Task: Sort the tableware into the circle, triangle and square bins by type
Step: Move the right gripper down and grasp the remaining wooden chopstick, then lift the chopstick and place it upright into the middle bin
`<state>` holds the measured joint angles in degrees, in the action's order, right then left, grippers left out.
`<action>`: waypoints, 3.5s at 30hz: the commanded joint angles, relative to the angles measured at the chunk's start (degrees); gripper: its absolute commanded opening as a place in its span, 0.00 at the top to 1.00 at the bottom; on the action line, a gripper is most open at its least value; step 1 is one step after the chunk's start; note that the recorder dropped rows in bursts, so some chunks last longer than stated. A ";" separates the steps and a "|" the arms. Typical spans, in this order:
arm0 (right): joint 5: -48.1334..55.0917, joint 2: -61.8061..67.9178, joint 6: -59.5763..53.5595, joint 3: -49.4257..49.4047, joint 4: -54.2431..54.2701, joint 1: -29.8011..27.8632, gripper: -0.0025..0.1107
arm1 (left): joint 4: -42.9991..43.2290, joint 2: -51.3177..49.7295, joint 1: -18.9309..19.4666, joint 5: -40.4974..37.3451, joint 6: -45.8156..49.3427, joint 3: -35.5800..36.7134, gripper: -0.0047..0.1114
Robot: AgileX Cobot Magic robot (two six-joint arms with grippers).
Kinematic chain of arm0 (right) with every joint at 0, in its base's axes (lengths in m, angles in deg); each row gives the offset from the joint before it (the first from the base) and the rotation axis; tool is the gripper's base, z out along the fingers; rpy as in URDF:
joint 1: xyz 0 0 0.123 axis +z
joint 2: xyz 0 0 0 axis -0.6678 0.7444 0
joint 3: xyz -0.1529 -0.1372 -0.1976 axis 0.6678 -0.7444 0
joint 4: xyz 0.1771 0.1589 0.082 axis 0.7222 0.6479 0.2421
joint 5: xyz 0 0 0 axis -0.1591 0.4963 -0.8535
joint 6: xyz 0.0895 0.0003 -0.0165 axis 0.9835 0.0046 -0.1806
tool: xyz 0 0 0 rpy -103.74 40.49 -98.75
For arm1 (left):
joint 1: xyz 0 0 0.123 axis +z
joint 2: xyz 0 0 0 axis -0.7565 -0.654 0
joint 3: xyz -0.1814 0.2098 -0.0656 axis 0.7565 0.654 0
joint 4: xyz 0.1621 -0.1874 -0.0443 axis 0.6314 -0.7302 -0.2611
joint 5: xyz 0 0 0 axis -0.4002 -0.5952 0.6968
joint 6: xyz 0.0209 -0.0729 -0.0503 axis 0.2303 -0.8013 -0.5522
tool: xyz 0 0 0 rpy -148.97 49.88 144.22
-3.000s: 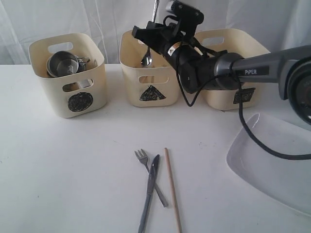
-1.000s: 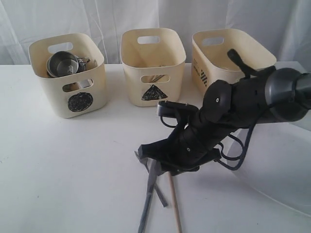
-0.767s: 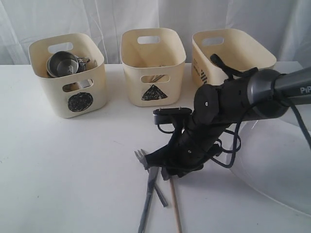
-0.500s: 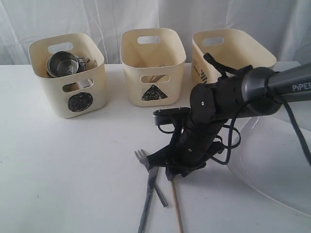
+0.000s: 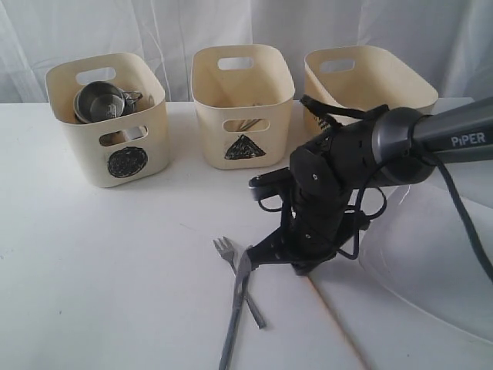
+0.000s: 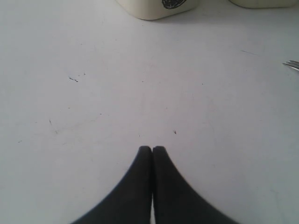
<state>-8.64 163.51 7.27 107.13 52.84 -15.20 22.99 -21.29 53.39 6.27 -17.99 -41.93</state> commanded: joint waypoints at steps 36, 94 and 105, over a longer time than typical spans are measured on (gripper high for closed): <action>-21.06 -16.32 -2.83 2.13 1.40 -1.53 0.98 | -0.31 0.21 0.29 -1.34 -0.01 0.62 0.96; -6.03 -5.53 25.81 31.97 -31.33 -14.89 0.86 | -0.31 0.21 0.29 -1.34 -0.01 0.62 0.96; 3.86 -15.04 0.14 21.02 -9.04 -9.71 0.98 | -0.31 0.21 0.29 -1.34 -0.01 0.62 0.96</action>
<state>-5.33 149.84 10.94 130.86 40.50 -25.96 23.10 -21.29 53.39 6.37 -17.99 -41.93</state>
